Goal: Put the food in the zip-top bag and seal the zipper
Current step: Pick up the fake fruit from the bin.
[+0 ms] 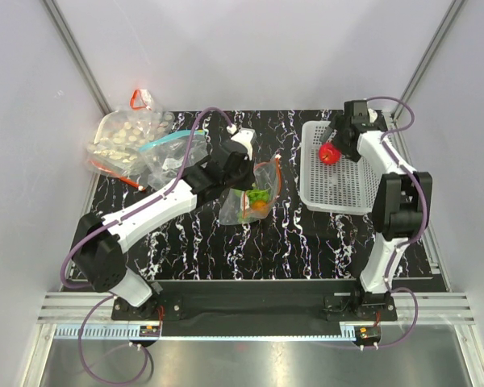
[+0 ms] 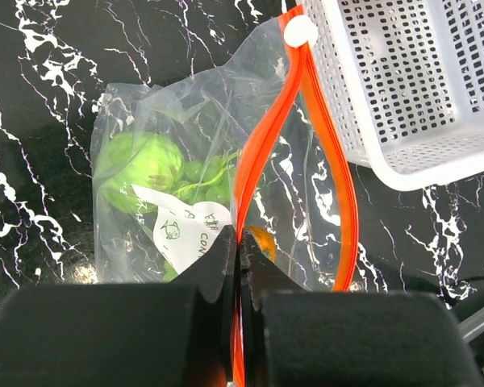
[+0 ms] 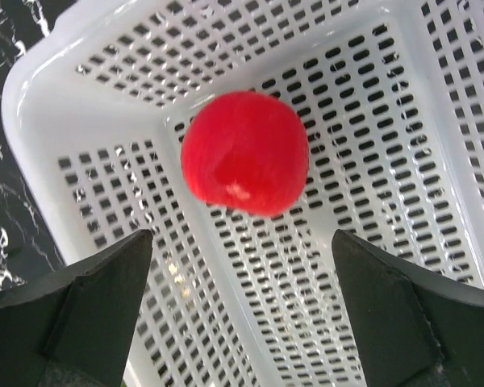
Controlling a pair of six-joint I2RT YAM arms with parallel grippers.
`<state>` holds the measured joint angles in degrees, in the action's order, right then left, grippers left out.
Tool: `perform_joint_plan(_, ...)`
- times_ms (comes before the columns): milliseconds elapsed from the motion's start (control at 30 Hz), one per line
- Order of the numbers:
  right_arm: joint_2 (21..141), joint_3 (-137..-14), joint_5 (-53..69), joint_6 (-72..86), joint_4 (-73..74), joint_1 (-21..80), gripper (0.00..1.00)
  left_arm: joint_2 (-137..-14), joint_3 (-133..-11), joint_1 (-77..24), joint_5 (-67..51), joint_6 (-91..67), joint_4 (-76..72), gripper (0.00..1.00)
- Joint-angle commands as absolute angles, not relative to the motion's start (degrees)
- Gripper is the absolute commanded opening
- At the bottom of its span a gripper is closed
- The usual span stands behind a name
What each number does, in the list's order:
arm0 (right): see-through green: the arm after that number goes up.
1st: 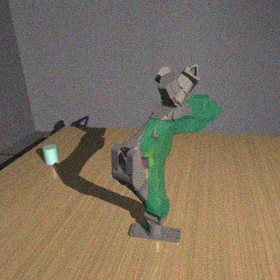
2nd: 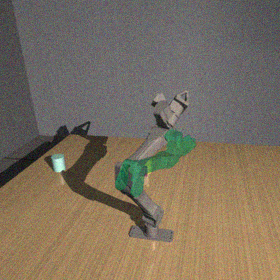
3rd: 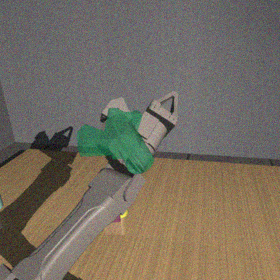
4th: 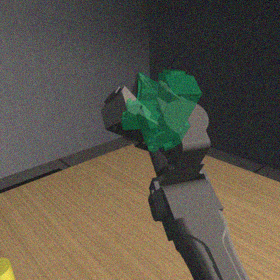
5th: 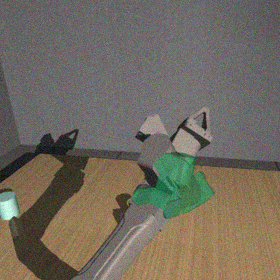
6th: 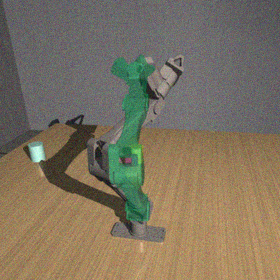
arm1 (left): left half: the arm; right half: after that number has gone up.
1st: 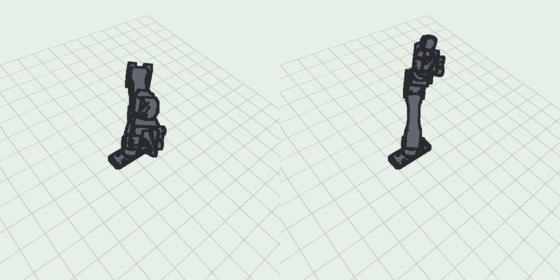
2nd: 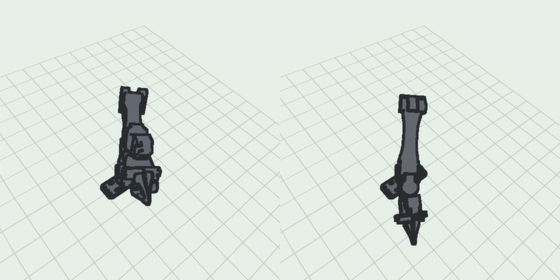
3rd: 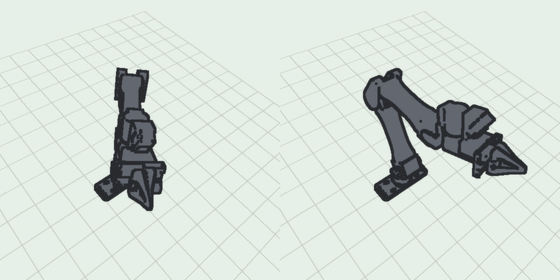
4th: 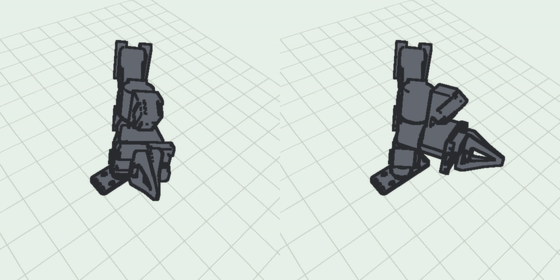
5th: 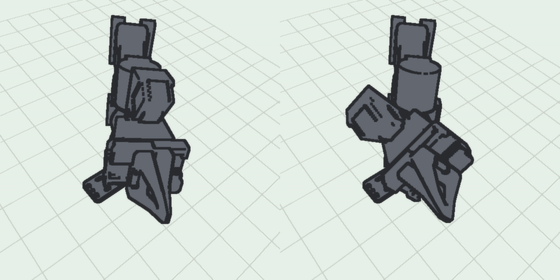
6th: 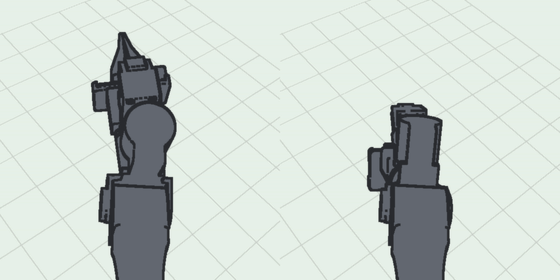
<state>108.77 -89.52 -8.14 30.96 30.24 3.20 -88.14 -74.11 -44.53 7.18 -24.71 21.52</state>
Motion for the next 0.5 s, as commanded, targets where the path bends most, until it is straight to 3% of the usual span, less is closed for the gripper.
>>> perform_joint_plan(0, 112.14, -95.97, -9.67, 32.43, 32.17, 2.64, 1.00, -85.43, -73.57, -44.30, 8.17, -23.55, 18.46, 0.00)
perform_joint_plan(233, 122.94, -105.81, -9.40, 33.22, 35.68, 2.37, 1.00, -85.87, -73.21, -44.38, 7.74, -23.29, 17.93, 0.00)
perform_joint_plan(467, 125.16, -103.71, -10.37, 34.63, 32.26, 1.85, 0.95, -85.70, -72.77, -44.30, 7.73, -22.94, 17.84, 0.00)
